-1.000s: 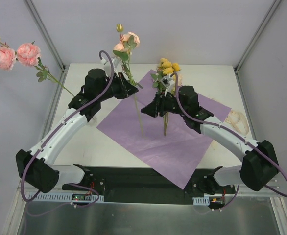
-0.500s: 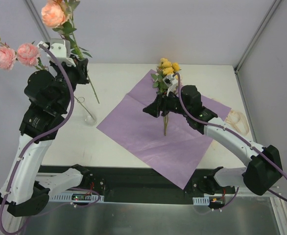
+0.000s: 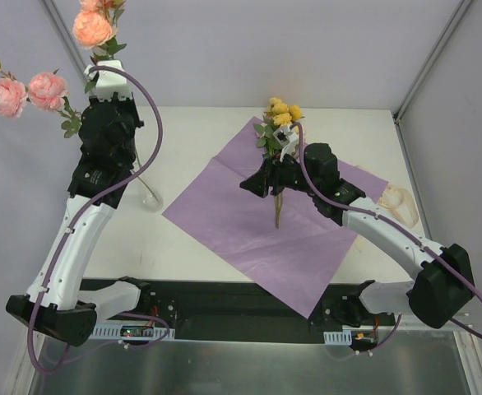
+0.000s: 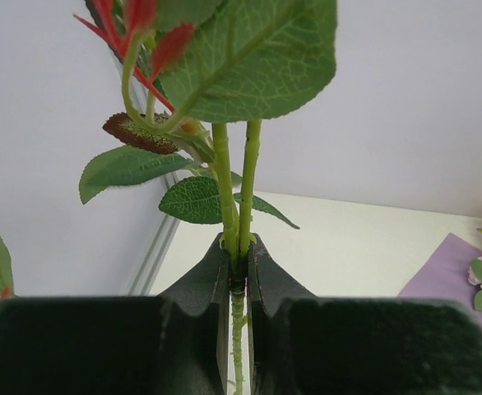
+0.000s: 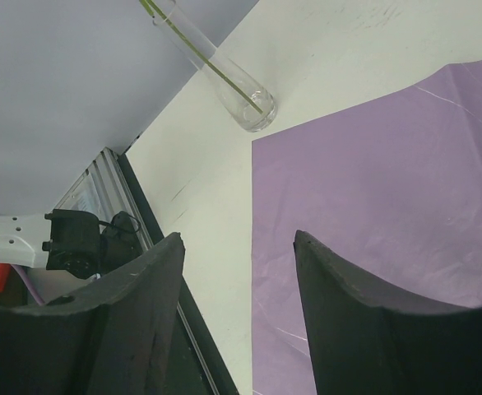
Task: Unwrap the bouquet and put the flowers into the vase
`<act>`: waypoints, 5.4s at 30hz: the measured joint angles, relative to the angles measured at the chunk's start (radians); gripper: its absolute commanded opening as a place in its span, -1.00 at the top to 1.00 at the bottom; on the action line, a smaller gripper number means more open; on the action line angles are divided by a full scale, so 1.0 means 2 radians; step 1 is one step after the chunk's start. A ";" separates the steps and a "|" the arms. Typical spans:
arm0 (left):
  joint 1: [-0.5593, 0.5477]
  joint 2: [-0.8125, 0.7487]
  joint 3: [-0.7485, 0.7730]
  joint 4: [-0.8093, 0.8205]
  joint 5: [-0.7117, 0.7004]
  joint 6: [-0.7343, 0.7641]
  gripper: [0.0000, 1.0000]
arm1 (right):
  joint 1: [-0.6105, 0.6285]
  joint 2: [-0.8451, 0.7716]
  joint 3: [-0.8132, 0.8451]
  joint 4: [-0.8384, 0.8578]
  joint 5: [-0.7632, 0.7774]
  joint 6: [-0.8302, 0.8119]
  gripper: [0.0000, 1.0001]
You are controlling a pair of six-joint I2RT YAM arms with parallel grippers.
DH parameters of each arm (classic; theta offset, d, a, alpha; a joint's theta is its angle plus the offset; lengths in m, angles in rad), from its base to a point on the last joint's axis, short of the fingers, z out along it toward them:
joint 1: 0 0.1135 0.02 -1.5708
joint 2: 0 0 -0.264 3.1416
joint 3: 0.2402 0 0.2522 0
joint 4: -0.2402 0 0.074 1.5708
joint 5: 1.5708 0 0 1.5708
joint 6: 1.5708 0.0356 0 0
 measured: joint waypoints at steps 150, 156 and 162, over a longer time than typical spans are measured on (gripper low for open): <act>0.003 0.075 -0.128 -0.051 0.595 -0.244 -0.51 | -0.094 0.375 0.274 -0.299 0.187 -0.068 0.27; 0.003 0.075 -0.128 -0.051 0.595 -0.244 -0.52 | -0.093 0.400 0.285 -0.300 0.187 -0.069 0.41; 0.003 0.075 -0.128 -0.051 0.595 -0.244 -0.51 | -0.088 0.419 0.298 -0.297 0.187 -0.074 0.79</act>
